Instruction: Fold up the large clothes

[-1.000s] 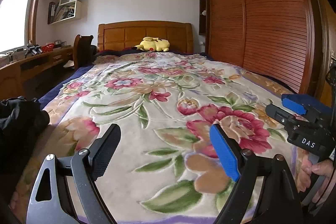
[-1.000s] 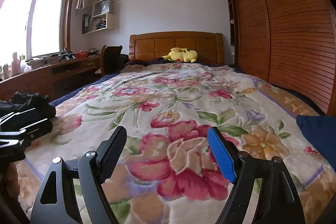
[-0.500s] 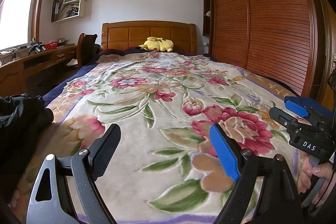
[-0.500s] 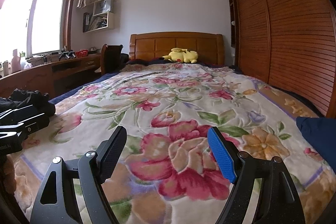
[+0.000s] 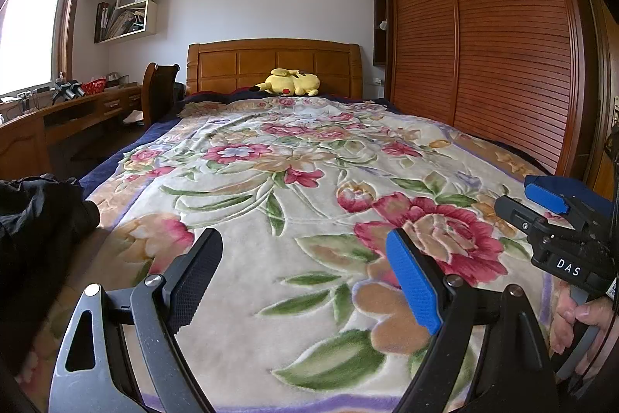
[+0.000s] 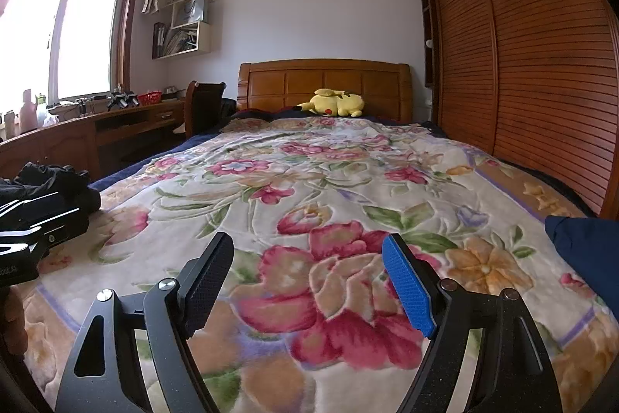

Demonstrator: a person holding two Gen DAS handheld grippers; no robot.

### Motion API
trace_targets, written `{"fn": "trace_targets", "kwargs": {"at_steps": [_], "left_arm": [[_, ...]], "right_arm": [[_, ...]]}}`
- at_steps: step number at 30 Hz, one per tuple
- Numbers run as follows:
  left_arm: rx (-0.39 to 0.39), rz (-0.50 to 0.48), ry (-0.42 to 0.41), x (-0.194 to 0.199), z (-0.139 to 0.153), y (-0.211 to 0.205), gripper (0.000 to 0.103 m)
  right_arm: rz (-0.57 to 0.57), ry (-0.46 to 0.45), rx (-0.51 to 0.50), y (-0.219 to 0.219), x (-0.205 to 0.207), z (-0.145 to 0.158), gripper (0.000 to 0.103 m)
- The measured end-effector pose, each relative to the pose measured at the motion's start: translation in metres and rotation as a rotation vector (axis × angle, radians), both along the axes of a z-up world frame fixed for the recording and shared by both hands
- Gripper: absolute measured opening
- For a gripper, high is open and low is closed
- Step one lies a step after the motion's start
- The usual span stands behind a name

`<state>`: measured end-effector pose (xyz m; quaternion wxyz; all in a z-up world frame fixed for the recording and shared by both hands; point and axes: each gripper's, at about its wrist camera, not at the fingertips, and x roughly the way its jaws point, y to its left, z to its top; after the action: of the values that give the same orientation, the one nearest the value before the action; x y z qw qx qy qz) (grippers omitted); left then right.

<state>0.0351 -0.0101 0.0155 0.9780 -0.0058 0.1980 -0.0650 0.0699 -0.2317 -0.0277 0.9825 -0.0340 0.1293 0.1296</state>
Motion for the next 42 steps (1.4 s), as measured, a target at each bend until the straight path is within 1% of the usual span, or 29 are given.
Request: {"fn": "trace_targets", "kwargs": {"at_steps": [42], "left_arm": [[0.002,-0.001,-0.005,-0.0015,-0.0011,0.0012,0.087]], "right_arm": [[0.002,-0.012,-0.014,-0.0025,0.0039,-0.002,0.081]]}}
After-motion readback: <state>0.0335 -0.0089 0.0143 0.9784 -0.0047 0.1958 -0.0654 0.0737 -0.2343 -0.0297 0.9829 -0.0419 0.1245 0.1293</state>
